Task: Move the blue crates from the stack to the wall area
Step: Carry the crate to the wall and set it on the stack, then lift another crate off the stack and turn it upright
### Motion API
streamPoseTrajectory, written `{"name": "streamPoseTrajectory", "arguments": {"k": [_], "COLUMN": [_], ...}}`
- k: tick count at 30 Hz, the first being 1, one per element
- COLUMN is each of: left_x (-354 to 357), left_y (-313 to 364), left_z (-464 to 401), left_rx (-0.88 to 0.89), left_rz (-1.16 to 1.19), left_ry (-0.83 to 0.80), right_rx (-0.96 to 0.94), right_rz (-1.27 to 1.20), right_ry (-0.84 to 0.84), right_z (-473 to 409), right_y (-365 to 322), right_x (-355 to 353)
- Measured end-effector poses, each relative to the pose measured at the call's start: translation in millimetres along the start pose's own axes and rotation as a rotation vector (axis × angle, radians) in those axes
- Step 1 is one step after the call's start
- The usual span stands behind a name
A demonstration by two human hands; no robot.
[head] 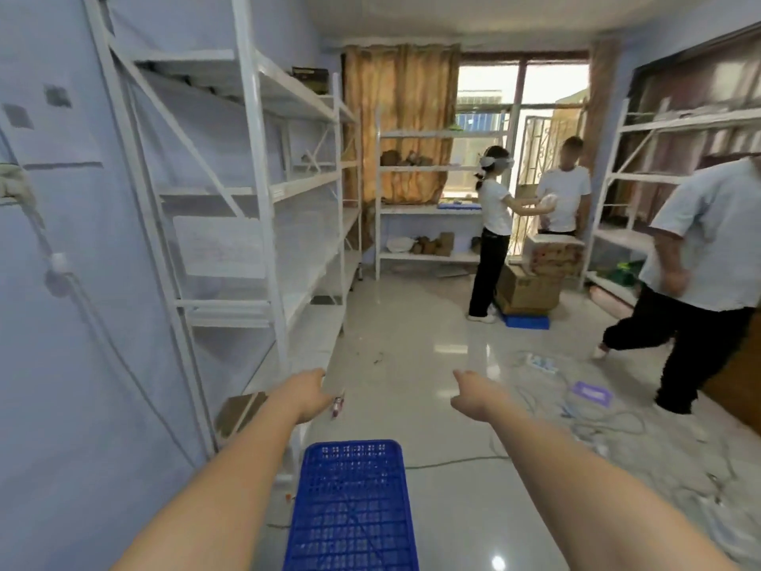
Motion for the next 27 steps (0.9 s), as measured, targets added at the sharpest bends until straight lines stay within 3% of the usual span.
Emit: {"name": "streamPoseTrajectory", "arguments": {"k": [6,14,20,27], "left_x": [5.4,43.6,53.3,72.3], "left_y": [104.4,179.6,174.8,90.8], "left_z": [-54.7,-104.4,-159.3,-240.1], "left_rx": [0.127,0.201,0.215,0.151], "left_rz": [-0.02,-0.053,-0.125,-0.122], "left_ry": [0.038,-0.008,-0.009,-0.084], "right_rx": [0.098,0.13,0.142,0.14], "right_rz": [-0.004,0.021,0.028,0.0], "right_ry": [0.12,0.106,0.066,-0.043], "right_z": [-10.0,-38.6,-88.5,-176.4], "right_y": [105.2,157.6,151.2,105.6], "right_x": [-61.6,-82.0,-65.0,8.9]}}
Point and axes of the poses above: each hand's wrist, its own z-axis away from the middle knuckle, its own x-axis out of the palm, y = z × x, the point moved 7 cm from there along -z, towards the middle knuckle, and after that the axes turned 2 degrees about y, right-handed, at the moved point
